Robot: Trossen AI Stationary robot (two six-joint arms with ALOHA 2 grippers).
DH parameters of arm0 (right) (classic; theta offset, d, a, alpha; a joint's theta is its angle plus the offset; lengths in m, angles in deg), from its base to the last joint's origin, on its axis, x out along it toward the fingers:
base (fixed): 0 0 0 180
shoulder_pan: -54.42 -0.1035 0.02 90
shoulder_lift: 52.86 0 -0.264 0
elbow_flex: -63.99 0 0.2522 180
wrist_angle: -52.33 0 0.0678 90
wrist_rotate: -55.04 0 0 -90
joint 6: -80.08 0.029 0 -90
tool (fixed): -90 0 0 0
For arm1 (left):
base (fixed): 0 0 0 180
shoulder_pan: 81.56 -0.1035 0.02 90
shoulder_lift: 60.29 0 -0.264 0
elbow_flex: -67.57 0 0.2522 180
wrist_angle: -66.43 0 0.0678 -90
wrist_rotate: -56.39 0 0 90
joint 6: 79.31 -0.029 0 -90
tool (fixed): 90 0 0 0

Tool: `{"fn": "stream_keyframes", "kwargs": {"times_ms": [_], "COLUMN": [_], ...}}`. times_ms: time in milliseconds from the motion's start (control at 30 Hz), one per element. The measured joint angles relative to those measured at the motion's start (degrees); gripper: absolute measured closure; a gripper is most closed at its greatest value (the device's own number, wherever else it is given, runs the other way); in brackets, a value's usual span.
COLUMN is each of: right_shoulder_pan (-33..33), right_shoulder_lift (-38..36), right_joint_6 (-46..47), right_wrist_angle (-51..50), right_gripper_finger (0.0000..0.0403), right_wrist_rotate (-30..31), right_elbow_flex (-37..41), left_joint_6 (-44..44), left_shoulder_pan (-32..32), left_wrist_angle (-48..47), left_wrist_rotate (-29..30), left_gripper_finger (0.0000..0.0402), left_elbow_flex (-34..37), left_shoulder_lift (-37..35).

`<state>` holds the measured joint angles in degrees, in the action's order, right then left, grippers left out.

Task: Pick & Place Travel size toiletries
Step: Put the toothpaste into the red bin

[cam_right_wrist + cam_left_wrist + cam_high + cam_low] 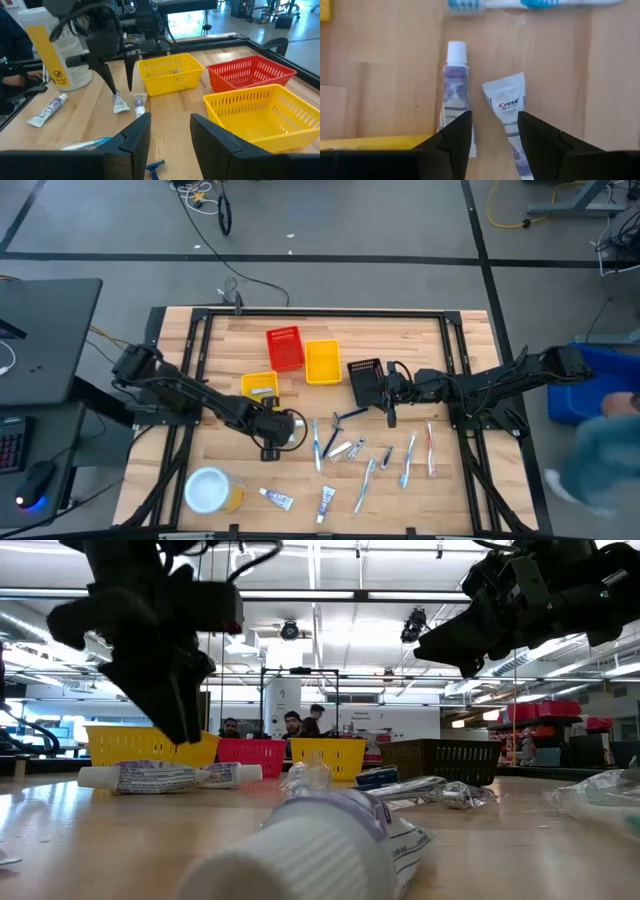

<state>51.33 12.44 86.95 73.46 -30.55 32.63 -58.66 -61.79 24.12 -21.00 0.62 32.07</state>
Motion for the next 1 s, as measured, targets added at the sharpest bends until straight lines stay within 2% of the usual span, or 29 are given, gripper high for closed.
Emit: {"fn": "stream_keyframes", "kwargs": {"times_ms": [200, 567, 800, 1000], "right_shoulder_pan": [0.0, 0.0, 0.0, 0.0], "right_shoulder_lift": [0.0, 0.0, 0.0, 0.0], "right_joint_6": [-0.2, -0.2, -0.2, -0.2], "right_wrist_angle": [0.0, 0.0, 0.0, 0.0], "right_gripper_finger": [0.0246, 0.0248, 0.0259, 0.0252], "right_wrist_rotate": [0.0, 0.0, 0.0, 0.0], "right_elbow_flex": [0.0, 0.0, 0.0, 0.0], "left_joint_6": [-1.3, -1.7, -1.8, -2.3], "left_shoulder_pan": [0.0, 0.2, 1.8, 2.9], "left_wrist_angle": [2.8, 3.6, 3.5, 2.5], "left_wrist_rotate": [-2.3, -4.6, -3.4, -1.8], "left_gripper_finger": [0.0233, 0.0233, 0.0233, 0.0233], "left_elbow_flex": [0.0, -0.9, -0.9, -0.9], "left_shoulder_lift": [3.2, 3.3, 3.7, 7.3]}}
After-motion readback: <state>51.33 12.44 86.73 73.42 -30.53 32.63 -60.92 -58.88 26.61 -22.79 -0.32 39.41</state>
